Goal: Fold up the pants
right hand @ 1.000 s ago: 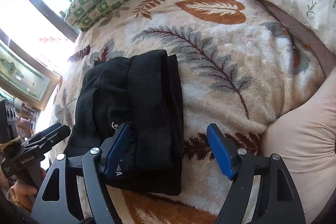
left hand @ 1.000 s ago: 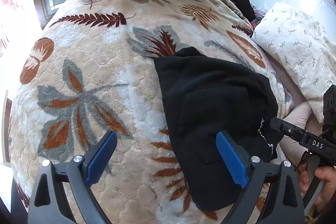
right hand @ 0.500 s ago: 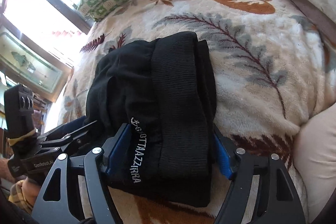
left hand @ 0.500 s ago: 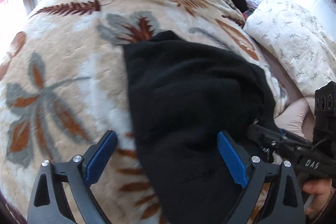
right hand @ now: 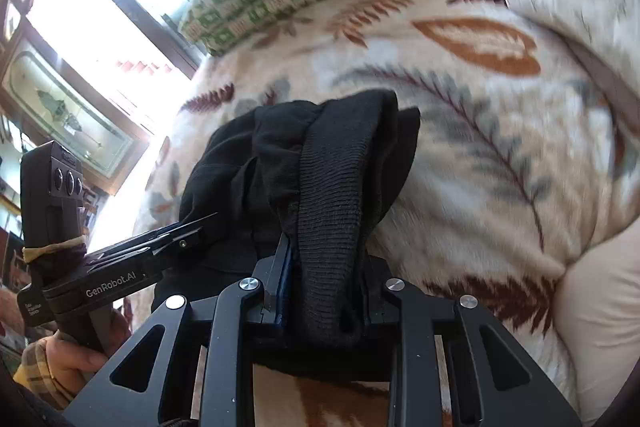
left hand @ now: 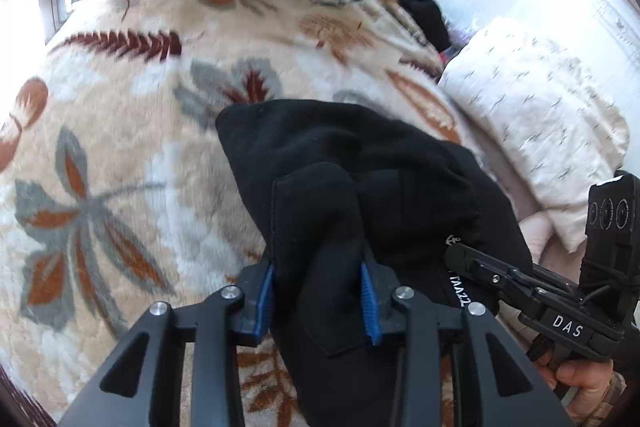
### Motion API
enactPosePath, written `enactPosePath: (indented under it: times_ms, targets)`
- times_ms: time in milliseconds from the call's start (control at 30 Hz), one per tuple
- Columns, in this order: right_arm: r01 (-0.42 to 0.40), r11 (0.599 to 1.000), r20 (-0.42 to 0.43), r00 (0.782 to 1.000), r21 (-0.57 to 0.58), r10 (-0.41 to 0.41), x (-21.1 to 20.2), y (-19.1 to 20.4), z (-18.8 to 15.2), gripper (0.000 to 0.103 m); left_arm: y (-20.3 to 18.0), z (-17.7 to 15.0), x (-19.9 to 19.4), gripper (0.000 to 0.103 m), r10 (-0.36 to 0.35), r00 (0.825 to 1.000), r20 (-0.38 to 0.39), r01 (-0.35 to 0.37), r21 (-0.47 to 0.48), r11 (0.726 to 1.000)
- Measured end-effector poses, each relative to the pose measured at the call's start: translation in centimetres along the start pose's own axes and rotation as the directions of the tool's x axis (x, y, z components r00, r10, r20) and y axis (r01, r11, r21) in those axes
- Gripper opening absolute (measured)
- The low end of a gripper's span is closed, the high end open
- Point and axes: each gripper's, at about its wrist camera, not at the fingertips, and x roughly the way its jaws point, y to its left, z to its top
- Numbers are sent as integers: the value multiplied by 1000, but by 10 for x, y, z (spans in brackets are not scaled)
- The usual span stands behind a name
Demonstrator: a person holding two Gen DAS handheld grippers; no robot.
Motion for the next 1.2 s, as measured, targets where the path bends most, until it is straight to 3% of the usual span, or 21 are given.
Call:
enactPosePath:
  times_ms: [233,500,767,967,1100,1200]
  targets:
    - [-38,999,55,998,-26,39,-10,17,36,25,0,38,-29,38,6,997,76,-9,34,999]
    - [-43,992,77,996,-117,52,13,49,96,25,21,93,-35,38,71,989,129,-76,36,996]
    - [-31,988,56,998,-153,39,67,62,149,25,60,142,-6,38,118,986,115,-119,-3,993]
    - [-11,988,8,1000,-154,12,111,55,166,27,86,149,32,38,133,988,73,-130,-46,990]
    - [7,995,-53,999,-99,-12,140,33,157,37,98,134,58,47,155,987,40,-153,-50,987]
    - [42,996,-64,997,-82,-48,151,18,144,53,104,125,61,52,141,988,59,-137,-62,989]
